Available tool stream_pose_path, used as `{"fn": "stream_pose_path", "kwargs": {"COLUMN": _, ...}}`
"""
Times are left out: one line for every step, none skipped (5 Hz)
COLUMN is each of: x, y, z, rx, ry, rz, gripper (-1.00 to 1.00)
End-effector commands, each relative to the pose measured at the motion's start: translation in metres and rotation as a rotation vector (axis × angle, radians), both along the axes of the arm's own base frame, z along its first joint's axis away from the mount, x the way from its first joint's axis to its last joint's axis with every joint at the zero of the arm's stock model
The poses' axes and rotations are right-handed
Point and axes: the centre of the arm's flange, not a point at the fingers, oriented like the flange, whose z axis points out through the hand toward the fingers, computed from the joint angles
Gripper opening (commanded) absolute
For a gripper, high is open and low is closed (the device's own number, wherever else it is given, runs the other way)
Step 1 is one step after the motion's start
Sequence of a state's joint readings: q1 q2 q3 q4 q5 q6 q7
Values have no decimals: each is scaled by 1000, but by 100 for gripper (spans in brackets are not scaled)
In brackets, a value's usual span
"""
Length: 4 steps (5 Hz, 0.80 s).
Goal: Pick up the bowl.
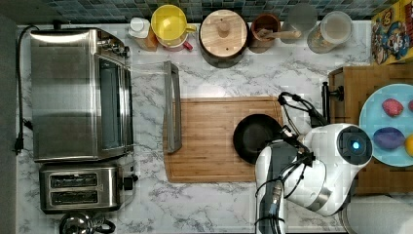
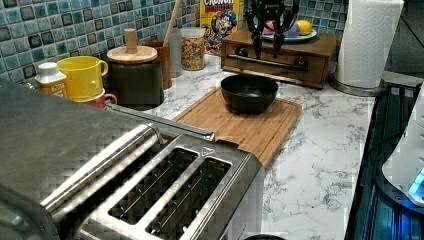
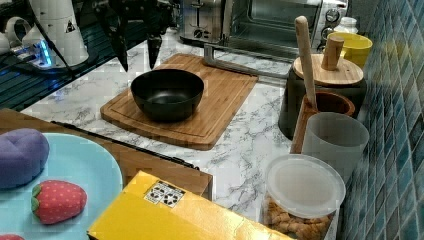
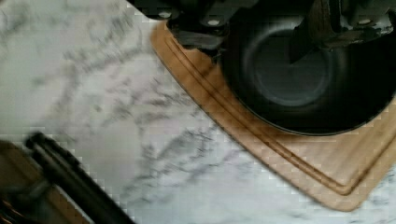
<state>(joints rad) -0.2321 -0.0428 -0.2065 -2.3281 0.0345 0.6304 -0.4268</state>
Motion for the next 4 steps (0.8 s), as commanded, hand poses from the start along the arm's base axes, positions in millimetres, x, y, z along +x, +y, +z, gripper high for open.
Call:
{"fn": "stream_pose_path", "kwargs": {"x": -43, "y": -5, "z": -25, "rx": 54, "ry": -55, "rz": 43, "gripper": 0}}
{"fn": "stream_pose_path", "kwargs": {"x": -44, "y": -6, "z": -32, "rx": 58, "ry": -37, "rz": 34, "gripper": 0}}
{"fn": "stream_pose_path", "kwargs": {"x": -45, "y": 1, "z": -39, "rx": 55, "ry": -34, "rz": 57, "gripper": 0}}
{"fn": "stream_pose_path", "kwargs": {"x": -43, "y": 15, "z": -51, "rx": 51, "ry": -52, "rz": 102, "gripper": 0}}
